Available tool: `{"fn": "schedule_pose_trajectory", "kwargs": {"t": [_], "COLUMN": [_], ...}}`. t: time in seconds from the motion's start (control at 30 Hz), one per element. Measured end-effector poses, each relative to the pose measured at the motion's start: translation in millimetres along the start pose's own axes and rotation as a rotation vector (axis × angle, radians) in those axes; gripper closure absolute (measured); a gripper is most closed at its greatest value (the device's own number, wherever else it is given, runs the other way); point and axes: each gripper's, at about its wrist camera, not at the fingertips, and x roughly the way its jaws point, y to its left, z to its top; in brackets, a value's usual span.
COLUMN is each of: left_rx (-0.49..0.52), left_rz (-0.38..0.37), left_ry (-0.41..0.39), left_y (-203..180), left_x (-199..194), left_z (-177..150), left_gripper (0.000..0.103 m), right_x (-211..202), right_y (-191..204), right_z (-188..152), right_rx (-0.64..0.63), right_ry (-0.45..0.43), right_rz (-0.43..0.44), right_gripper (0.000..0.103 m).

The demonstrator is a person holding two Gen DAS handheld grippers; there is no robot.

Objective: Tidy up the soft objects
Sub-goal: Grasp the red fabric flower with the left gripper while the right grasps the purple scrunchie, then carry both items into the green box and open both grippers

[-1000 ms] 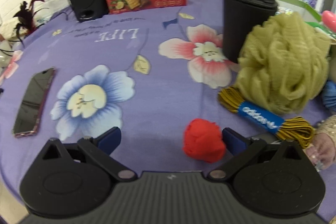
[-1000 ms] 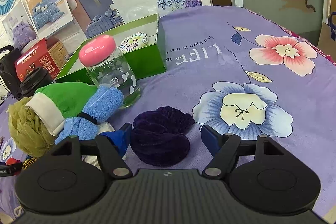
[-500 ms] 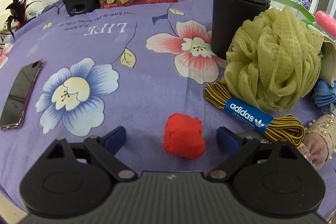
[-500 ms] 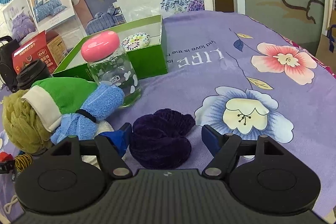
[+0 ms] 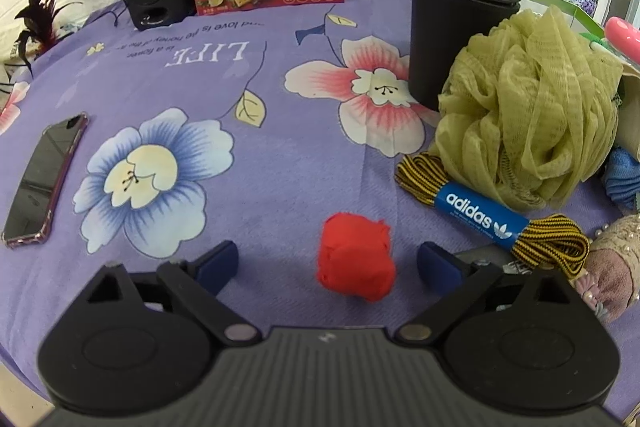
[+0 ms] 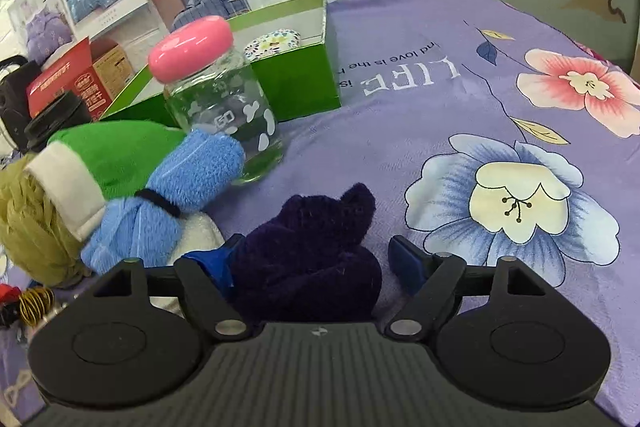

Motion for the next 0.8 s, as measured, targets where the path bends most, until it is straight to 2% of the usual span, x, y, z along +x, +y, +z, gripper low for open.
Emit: {"fn": "schedule_pose_trajectory", "kwargs": {"t": [0.07,0.13,0.2,0.4,0.47,0.5,0.53,0.57,0.8], "left_rx": [0.002,0.002,0.004,-0.006,-0.009,-0.008,-0.005,-0.005,-0.043], "left_rz": [-0.003,-0.008,-0.013,-0.041,-0.06,-0.062,-0.065,-0.068,-0.086], "left_ry": [-0.002,-0.001,-0.005,-0.006,-0.008,-0.006,-0.003,-0.003,0.011], "left_y": [-0.2,0.8,1.5,4.8,5.3,4.4,3.4,2.8,7.4], "left_x": [-0.9,-1.8,-3.8,-7.5,-9.5,-10.3,-11.1,-12.6,-26.9], "left_z": [-0.9,-1.3,-2.0,-0.9,0.4,1.5,1.9,2.0,17.0], "left_gripper": [0.006,0.008,0.012,0.031,0.05,0.053,0.061,0.076,0.076], "right_x": [-0.5,2.9,5.5,7.8,5.9,4.4,2.1,-1.0,-33.1], "right_y": [5.8,15.7,20.7,19.9,17.0,15.2,11.9,9.6,5.5], "right_z": [-6.4,-5.6,-5.2,-2.2,-2.0,-3.2,-3.8,-4.1,0.9], "right_rx": [-0.057,-0.133,-0.153,-0.174,-0.172,-0.163,-0.153,-0.136,-0.133], "right_ry": [-0.013,0.01,0.017,0.027,0.019,0.006,-0.006,-0.016,-0.08], "right_rz": [-0.016,-0.055,-0.083,-0.089,-0.078,-0.069,-0.056,-0.04,-0.03], "right_gripper": [0.036,0.035,0.034,0.032,0.037,0.04,0.051,0.055,0.056]}}
